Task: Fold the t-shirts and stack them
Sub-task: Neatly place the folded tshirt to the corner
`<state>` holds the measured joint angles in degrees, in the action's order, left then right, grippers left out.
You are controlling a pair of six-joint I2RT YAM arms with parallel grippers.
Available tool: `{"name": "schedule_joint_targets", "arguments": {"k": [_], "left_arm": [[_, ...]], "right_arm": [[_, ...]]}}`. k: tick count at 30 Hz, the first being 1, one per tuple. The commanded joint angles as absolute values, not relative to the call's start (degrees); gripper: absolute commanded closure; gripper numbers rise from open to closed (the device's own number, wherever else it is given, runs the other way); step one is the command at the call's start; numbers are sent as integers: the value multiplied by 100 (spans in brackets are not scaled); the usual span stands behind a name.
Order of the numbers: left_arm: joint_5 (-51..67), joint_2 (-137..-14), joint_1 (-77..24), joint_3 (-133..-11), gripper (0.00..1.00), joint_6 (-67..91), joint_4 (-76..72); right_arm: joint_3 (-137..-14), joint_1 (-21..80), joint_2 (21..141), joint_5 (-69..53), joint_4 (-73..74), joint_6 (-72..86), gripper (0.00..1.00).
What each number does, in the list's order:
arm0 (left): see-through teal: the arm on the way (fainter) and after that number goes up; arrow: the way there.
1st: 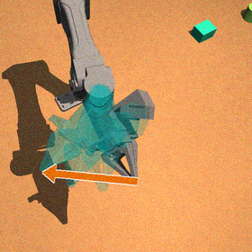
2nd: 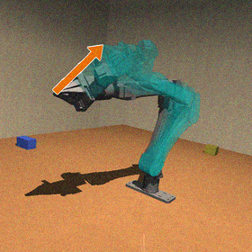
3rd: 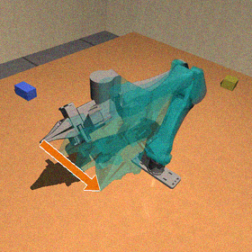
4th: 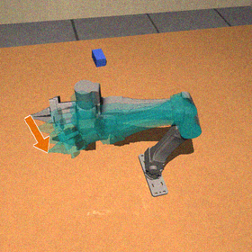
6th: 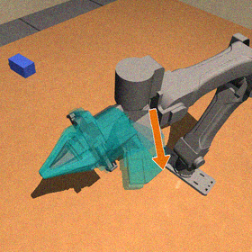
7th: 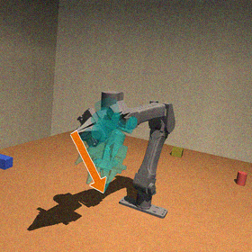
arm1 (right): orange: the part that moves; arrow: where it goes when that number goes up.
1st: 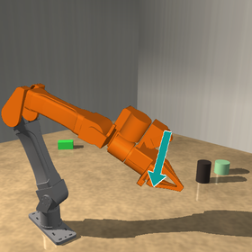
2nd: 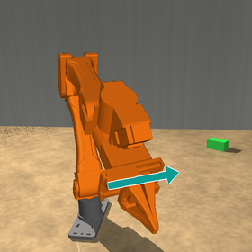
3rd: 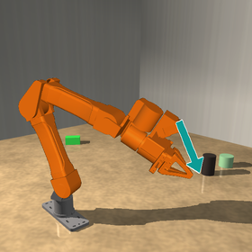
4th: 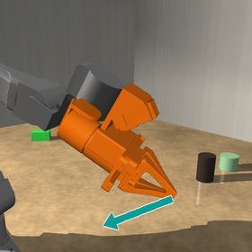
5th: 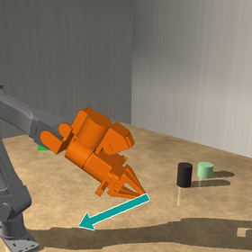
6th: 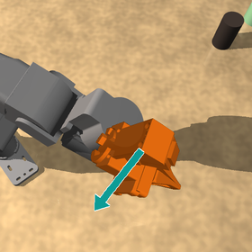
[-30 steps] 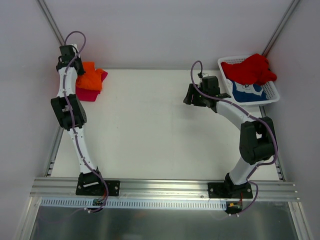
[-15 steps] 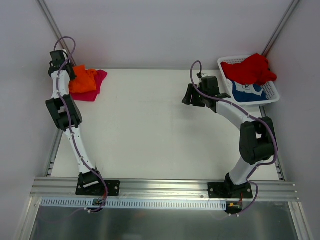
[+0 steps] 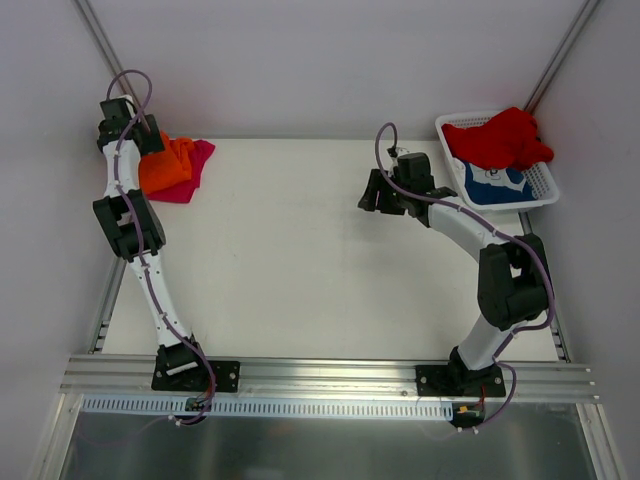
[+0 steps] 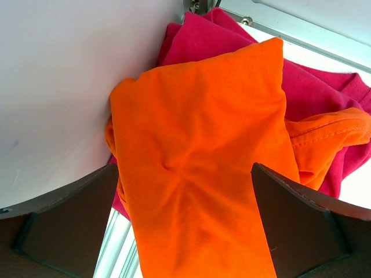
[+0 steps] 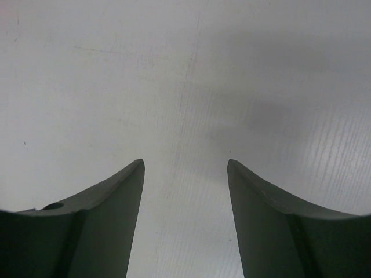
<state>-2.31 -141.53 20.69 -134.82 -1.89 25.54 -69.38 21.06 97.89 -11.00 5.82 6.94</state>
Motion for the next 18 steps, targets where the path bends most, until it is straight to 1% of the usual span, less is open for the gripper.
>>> {"name": "schedule_joint_targets", "arguments": {"k": [1, 5, 11, 18], "left_arm": [[-360, -13808, 2005, -13685, 1, -79, 2452], [-457, -13781, 1793, -13956, 1, -158, 2426], [-325, -14317, 1521, -14308, 1, -140, 2347], [-307, -14774, 1362, -14124, 1, -27, 2355]], "right_arm": [[-6970, 2171, 9747, -1239, 334, 774, 37], [-6935, 2180, 9721, -1257, 316, 808, 37], [-6926, 2259, 9703, -1239, 264, 844, 37], [-6926, 2285, 9677, -1187, 272, 826, 37]]}}
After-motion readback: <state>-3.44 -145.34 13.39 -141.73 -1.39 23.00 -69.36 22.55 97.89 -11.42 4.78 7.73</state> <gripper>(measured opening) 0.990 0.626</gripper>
